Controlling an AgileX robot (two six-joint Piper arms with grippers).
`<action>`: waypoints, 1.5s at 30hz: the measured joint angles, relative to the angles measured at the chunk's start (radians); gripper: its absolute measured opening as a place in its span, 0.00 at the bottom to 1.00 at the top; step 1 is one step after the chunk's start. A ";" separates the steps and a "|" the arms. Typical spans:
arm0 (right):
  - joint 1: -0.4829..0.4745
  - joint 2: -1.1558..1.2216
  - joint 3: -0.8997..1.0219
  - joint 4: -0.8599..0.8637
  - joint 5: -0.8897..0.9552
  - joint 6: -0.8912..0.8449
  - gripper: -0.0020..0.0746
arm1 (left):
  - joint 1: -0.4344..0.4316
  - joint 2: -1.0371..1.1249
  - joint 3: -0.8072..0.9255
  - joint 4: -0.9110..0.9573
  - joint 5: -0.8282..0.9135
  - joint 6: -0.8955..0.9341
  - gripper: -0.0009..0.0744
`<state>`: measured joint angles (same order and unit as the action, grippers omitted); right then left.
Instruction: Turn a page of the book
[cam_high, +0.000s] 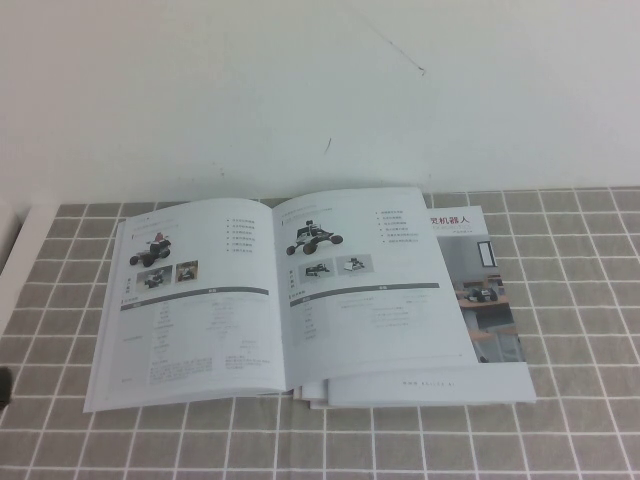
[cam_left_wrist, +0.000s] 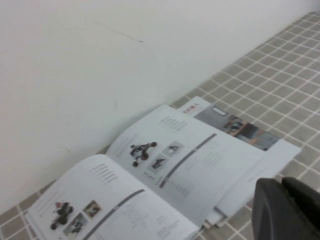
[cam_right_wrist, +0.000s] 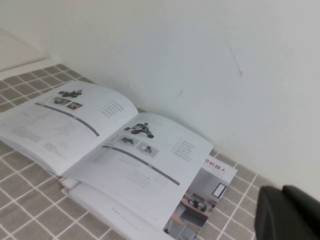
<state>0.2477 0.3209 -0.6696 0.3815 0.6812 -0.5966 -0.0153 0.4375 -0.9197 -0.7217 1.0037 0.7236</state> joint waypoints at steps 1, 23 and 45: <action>0.000 -0.039 0.026 -0.012 -0.016 0.000 0.03 | -0.003 -0.038 0.029 0.026 -0.034 -0.014 0.01; 0.000 -0.144 0.371 -0.061 -0.243 0.000 0.03 | -0.020 -0.165 0.587 0.158 -0.605 -0.035 0.01; 0.000 -0.144 0.549 -0.062 -0.222 0.000 0.02 | 0.046 -0.363 0.723 0.272 -0.512 -0.127 0.01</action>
<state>0.2477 0.1773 -0.1209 0.3197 0.4589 -0.5966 0.0306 0.0745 -0.1963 -0.4502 0.4913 0.5963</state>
